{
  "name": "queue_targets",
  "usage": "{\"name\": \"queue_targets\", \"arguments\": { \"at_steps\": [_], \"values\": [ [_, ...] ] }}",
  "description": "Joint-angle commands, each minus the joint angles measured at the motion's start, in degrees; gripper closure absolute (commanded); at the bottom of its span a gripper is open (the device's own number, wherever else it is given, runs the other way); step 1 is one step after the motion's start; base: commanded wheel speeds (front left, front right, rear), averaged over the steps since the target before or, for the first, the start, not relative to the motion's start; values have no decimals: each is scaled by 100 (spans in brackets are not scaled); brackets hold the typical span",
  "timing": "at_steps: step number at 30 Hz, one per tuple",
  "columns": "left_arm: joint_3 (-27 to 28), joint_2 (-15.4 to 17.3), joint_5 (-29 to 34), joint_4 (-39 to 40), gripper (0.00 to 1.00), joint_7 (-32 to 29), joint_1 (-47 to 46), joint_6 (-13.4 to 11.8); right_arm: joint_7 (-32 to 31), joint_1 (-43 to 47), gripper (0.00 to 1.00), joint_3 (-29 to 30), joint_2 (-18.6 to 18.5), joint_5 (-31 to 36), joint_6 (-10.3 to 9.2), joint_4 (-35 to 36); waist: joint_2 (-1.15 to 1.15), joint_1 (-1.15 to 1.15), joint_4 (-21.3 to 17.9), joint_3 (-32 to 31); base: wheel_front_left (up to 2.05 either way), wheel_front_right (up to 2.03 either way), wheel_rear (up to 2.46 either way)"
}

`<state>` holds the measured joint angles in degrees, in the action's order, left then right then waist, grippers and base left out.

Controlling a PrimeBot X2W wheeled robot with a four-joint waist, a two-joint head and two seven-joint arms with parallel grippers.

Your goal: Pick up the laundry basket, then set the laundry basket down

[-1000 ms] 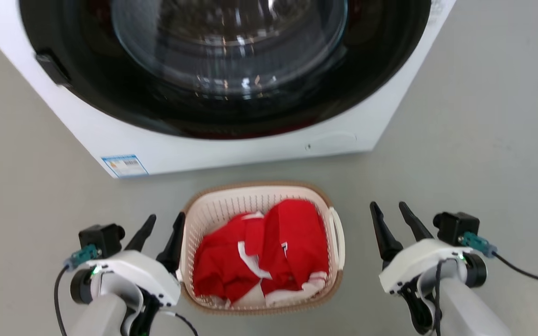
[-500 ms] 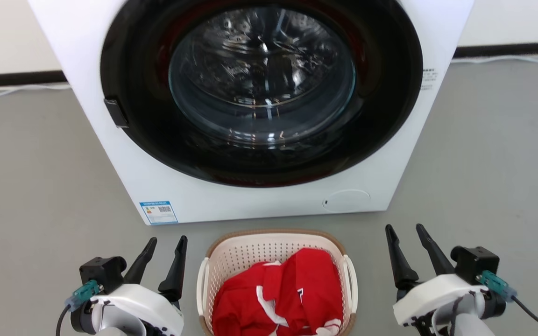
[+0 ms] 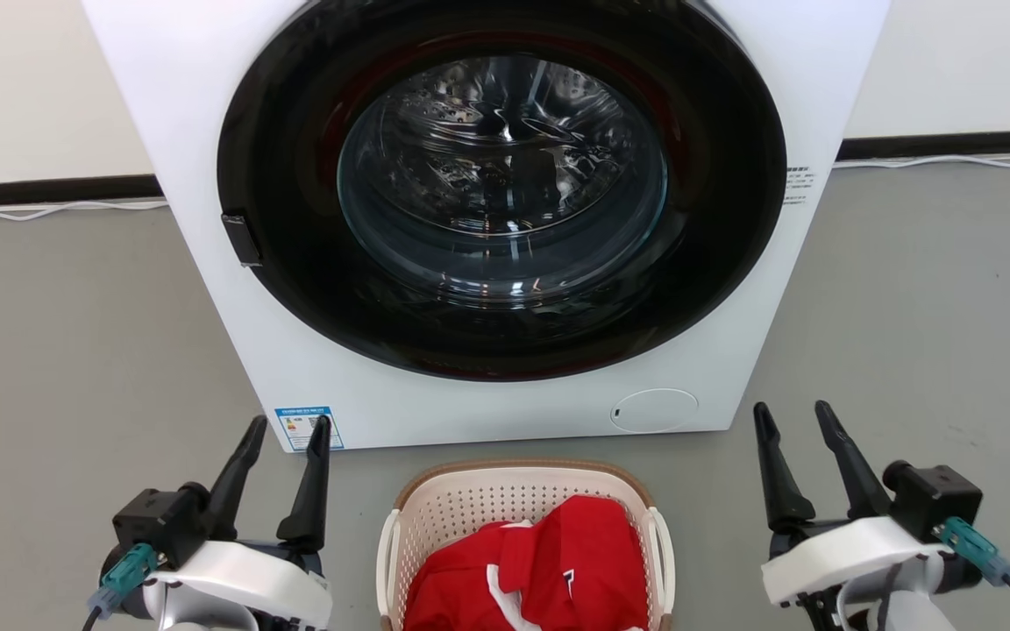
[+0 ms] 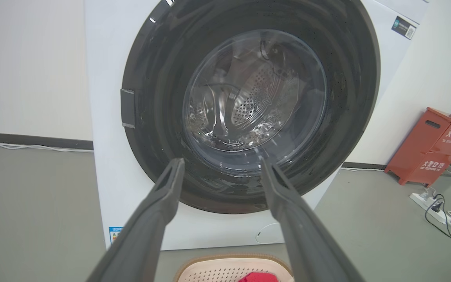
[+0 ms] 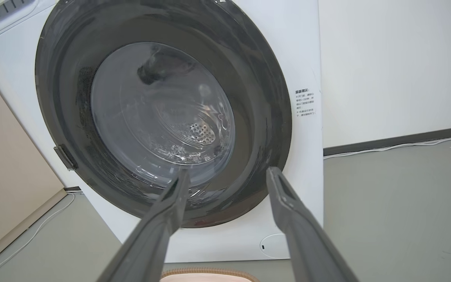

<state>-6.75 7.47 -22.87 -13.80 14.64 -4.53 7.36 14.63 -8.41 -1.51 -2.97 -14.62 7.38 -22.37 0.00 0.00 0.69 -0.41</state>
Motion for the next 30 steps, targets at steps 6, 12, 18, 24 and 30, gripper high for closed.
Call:
{"name": "queue_targets", "arguments": {
  "at_steps": [6,12,18,24,30],
  "values": [
    [281,-3,197,341,0,36,-33,13,37,74,0,72,10,162,11,410,0,0,40,-56,0,0,0],
    [366,-68,158,453,0,36,62,13,37,148,0,110,10,240,11,525,0,0,24,-91,0,0,0],
    [384,-97,140,450,0,36,92,13,37,155,0,92,10,237,11,518,0,0,4,-102,0,0,0],
    [361,-91,97,400,0,36,104,13,37,147,0,66,10,233,11,486,0,0,8,-103,0,0,0],
    [331,-67,67,337,0,36,90,13,37,131,0,49,10,229,11,491,0,0,5,-87,0,0,0]
  ]
}}
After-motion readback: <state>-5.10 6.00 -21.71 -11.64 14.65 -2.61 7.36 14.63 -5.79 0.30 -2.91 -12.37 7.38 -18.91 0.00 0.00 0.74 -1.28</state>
